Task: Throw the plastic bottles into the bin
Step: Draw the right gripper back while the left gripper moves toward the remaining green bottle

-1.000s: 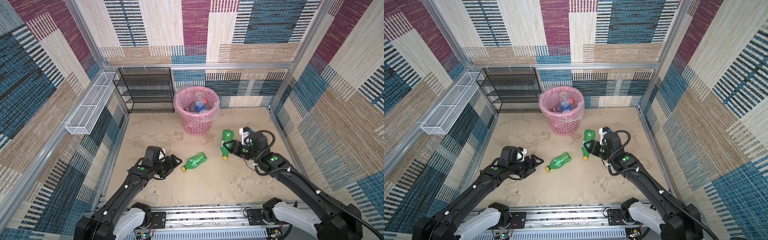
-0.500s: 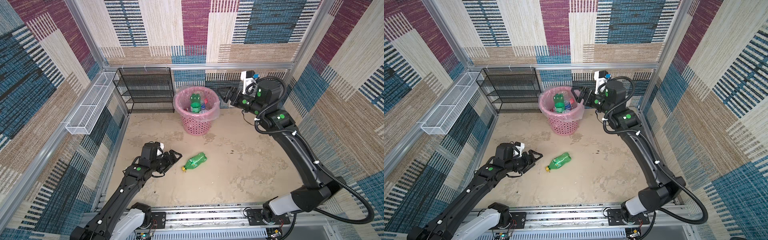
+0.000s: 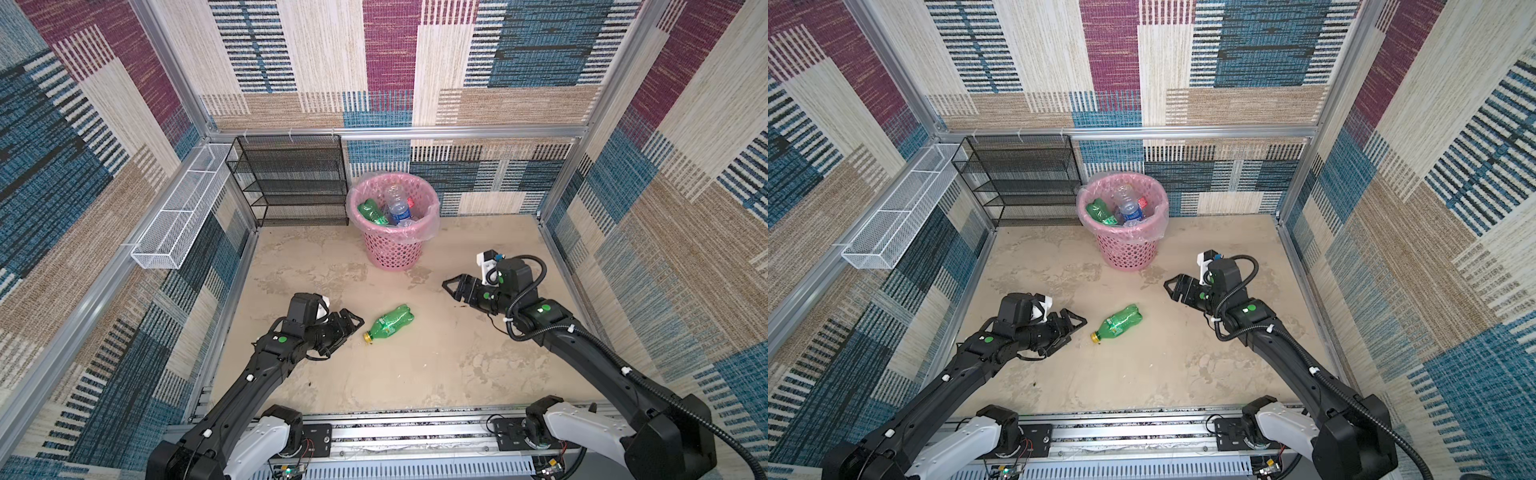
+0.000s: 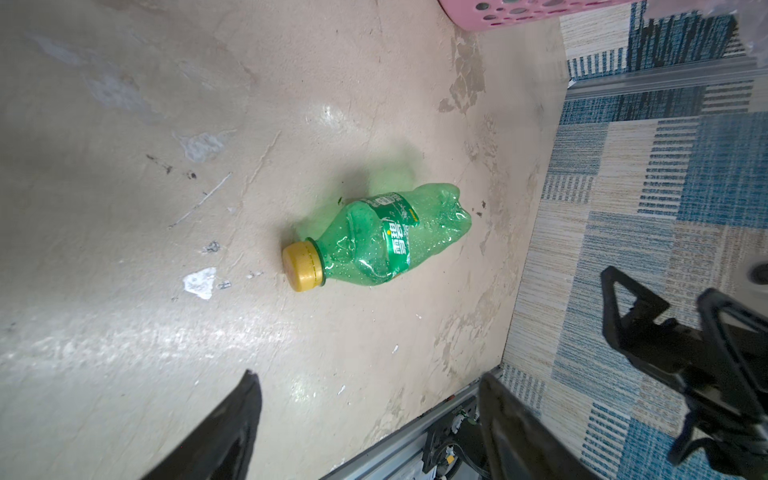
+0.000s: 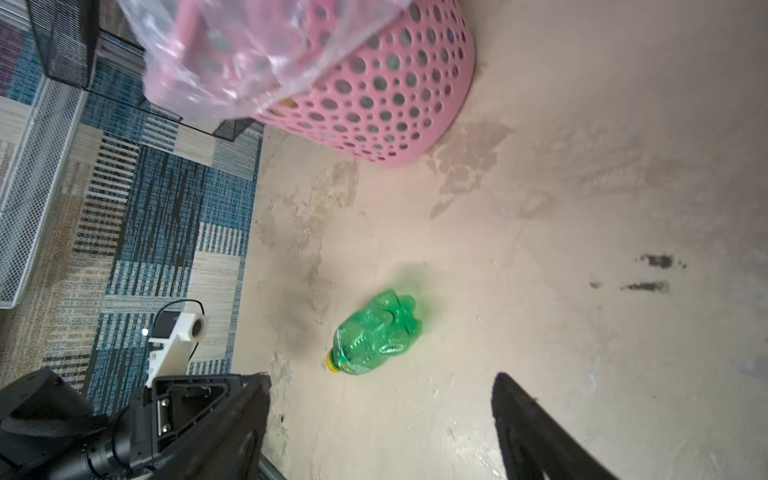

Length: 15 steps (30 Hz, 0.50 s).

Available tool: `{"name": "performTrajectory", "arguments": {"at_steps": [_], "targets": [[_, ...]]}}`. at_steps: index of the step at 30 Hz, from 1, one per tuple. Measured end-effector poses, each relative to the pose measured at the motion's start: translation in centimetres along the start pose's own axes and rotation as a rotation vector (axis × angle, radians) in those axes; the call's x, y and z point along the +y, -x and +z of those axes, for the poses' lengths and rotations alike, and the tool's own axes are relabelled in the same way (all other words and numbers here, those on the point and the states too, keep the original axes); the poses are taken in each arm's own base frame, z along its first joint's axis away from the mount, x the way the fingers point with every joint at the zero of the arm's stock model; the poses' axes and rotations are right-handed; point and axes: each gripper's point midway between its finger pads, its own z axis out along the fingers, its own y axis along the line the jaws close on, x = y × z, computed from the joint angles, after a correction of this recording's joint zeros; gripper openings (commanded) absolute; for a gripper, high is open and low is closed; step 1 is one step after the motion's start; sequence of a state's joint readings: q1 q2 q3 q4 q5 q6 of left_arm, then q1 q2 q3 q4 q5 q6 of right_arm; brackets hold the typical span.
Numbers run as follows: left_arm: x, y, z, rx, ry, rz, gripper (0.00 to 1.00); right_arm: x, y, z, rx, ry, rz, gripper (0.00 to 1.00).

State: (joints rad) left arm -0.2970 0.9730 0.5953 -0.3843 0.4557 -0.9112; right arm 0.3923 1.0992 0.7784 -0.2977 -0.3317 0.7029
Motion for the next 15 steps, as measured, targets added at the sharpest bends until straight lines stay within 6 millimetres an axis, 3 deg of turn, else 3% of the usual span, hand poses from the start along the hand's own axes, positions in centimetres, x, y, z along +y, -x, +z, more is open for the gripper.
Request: {"name": "performTrajectory", "arguments": {"at_steps": [5,15], "targets": [[-0.6,0.6,0.2,0.000,0.003,0.038,0.84,-2.3,-2.9,0.7,0.053,-0.006,0.034,0.85],[-2.8,2.7,0.9,0.007,0.094,0.218,0.85,-3.8,-5.6,1.3,0.095,0.020,0.074,0.85]]}}
